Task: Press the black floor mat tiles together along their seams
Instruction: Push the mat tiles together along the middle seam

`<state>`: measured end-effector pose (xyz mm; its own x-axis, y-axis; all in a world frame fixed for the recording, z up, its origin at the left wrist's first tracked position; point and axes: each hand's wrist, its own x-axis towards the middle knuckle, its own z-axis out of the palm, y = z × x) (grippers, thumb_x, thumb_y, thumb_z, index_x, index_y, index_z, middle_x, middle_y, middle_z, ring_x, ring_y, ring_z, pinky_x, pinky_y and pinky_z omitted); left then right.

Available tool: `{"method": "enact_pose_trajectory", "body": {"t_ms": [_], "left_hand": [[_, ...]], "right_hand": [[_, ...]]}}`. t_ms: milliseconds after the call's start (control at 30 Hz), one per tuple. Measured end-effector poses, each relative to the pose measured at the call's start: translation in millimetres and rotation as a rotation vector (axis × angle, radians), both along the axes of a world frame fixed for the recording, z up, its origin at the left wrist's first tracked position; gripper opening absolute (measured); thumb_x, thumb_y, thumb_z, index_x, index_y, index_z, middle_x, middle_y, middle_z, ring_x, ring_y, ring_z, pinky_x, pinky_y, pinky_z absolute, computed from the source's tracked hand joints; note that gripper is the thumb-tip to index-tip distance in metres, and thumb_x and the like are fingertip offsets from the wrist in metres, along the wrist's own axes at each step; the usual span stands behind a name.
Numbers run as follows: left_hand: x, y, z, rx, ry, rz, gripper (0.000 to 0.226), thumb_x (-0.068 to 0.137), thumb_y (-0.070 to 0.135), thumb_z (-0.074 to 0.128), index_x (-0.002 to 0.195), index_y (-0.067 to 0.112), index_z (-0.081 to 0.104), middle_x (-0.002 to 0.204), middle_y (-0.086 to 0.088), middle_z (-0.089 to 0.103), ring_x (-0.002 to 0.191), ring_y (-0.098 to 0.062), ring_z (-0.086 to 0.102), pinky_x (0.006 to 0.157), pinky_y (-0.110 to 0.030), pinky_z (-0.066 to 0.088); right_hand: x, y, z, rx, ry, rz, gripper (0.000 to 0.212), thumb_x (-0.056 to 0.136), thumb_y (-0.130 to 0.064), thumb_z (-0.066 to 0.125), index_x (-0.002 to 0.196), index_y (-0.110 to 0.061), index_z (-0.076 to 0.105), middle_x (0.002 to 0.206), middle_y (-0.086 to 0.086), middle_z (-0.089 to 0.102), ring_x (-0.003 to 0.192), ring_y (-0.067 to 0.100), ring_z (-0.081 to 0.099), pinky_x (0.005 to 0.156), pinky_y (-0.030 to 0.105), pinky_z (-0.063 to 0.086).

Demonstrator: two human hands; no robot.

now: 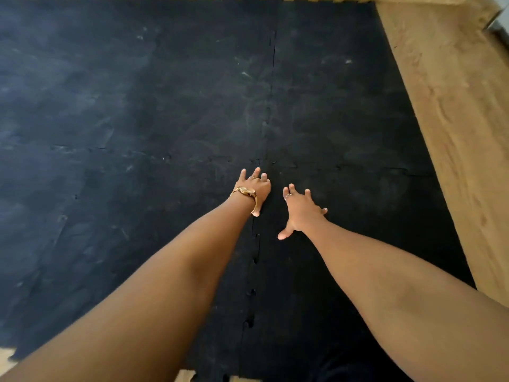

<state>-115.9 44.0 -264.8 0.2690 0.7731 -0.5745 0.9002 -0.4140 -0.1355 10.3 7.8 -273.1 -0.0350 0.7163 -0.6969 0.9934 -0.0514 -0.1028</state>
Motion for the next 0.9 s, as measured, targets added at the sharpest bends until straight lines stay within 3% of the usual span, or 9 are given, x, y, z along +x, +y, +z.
{"method": "enact_pose_trajectory", "body": {"t_ms": [133, 333, 433, 500, 600, 667, 767, 900], "left_hand": [[-10.2, -30.0, -12.2, -0.125, -0.018, -0.052, 0.145, 0.055, 0.050, 0.086, 0.149, 0.002, -0.014, 0.158, -0.017, -0.015, 0.146, -0.027, -0.013, 0.118, -0.043, -0.005], [2.8, -35.8, -23.9, -0.049, 0.029, -0.011, 0.151, 0.048, 0.042, 0.092, 0.147, -0.001, -0.013, 0.158, -0.022, -0.012, 0.146, -0.031, -0.009, 0.119, -0.043, -0.004], [1.1, -39.5, -16.4, -0.039, 0.025, 0.003, 0.150, 0.049, 0.043, 0.091, 0.149, 0.001, -0.012, 0.159, -0.019, -0.010, 0.147, -0.029, -0.006, 0.117, -0.045, -0.005], [-0.9, -48.4, -12.0, -0.009, -0.006, 0.004, 0.139, 0.056, 0.041, 0.089, 0.150, 0.001, -0.006, 0.159, -0.018, -0.004, 0.148, -0.028, 0.000, 0.117, -0.045, -0.003], [-7.7, -83.3, -18.8, 0.048, -0.062, -0.063, 0.098, 0.083, 0.027, 0.072, 0.150, 0.000, 0.006, 0.159, -0.020, 0.007, 0.147, -0.028, 0.009, 0.119, -0.043, 0.002], [-13.4, -100.6, -26.5, 0.031, -0.110, -0.061, 0.080, 0.094, 0.019, 0.057, 0.150, 0.000, 0.003, 0.159, -0.020, 0.001, 0.147, -0.028, 0.004, 0.119, -0.041, 0.001], [-19.0, -92.5, -22.6, -0.097, -0.141, -0.086, 0.103, 0.086, 0.039, 0.066, 0.150, -0.001, -0.004, 0.158, -0.021, -0.008, 0.147, -0.028, -0.007, 0.120, -0.041, -0.002], [-15.5, -105.1, -16.6, -0.145, -0.090, -0.080, 0.149, 0.053, 0.055, 0.085, 0.147, -0.003, -0.015, 0.156, -0.022, -0.019, 0.145, -0.031, -0.016, 0.119, -0.042, -0.004]], "right_hand": [[-3.6, -34.3, -14.2, -0.035, 0.000, -0.008, 0.156, 0.046, -0.042, 0.094, 0.149, -0.024, -0.022, 0.157, -0.007, -0.028, 0.143, 0.038, -0.023, 0.099, 0.080, 0.014], [-6.7, -36.8, -16.4, 0.027, 0.016, -0.020, 0.158, 0.042, -0.039, 0.096, 0.151, -0.022, -0.018, 0.159, -0.008, -0.024, 0.144, 0.039, -0.020, 0.096, 0.083, 0.014], [-3.9, -49.0, -13.3, 0.099, 0.054, -0.066, 0.149, 0.048, -0.038, 0.094, 0.153, -0.021, -0.011, 0.161, -0.006, -0.017, 0.146, 0.033, -0.017, 0.102, 0.079, 0.011], [3.7, -71.6, -13.7, 0.138, 0.090, -0.098, 0.141, 0.055, -0.044, 0.090, 0.153, -0.021, -0.009, 0.161, -0.005, -0.017, 0.146, 0.029, -0.017, 0.107, 0.075, 0.006], [10.5, -122.8, -21.6, 0.076, 0.084, -0.059, 0.153, 0.048, -0.056, 0.088, 0.149, -0.023, -0.022, 0.157, -0.006, -0.029, 0.143, 0.029, -0.027, 0.108, 0.071, -0.002], [10.2, -143.7, -28.1, 0.095, 0.063, -0.068, 0.155, 0.044, -0.060, 0.088, 0.148, -0.025, -0.023, 0.157, -0.006, -0.029, 0.143, 0.029, -0.027, 0.109, 0.070, -0.002], [7.0, -141.9, -28.5, 0.126, 0.052, -0.089, 0.155, 0.043, -0.057, 0.089, 0.150, -0.026, -0.018, 0.159, -0.006, -0.023, 0.144, 0.030, -0.024, 0.109, 0.071, -0.001], [6.2, -141.8, -27.1, 0.141, 0.047, -0.099, 0.154, 0.042, -0.056, 0.090, 0.151, -0.026, -0.015, 0.160, -0.006, -0.020, 0.145, 0.029, -0.022, 0.109, 0.071, 0.001]]}}
